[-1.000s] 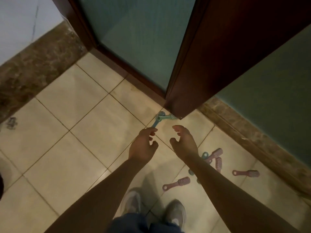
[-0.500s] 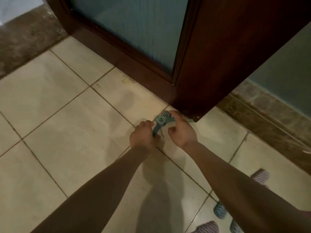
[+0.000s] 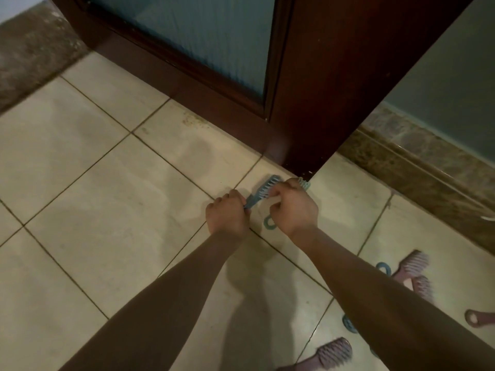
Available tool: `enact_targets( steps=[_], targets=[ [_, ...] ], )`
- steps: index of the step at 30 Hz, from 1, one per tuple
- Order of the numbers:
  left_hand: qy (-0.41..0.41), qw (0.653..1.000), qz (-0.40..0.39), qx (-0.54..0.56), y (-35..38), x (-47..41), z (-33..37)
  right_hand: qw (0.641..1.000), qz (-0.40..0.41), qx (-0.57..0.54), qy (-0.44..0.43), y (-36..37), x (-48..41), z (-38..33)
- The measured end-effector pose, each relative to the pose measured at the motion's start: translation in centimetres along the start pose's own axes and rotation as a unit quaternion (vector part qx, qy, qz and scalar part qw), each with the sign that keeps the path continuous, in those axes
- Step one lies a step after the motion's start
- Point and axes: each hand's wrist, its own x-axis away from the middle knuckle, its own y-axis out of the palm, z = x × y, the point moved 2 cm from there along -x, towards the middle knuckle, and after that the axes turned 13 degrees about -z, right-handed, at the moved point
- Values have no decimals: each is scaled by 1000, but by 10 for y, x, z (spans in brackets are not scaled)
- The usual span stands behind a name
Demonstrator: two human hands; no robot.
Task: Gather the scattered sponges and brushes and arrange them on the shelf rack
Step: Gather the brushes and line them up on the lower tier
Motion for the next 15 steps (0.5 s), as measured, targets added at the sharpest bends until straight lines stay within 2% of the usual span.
enact_targets(
  steps=[2, 6, 12, 15],
  targets=[
    [22, 1000, 6, 12, 2, 4, 2, 1000, 18, 5, 8, -2, 3, 4],
    [56, 998, 18, 38, 7, 10, 4, 996, -40, 79, -2, 2, 12, 11],
    [81, 988, 1, 134, 6, 21, 9, 992, -70, 101, 3, 2, 33, 24],
    [89, 984, -19, 156, 9, 27, 15, 998, -19, 61, 19, 0, 45, 39]
  ],
)
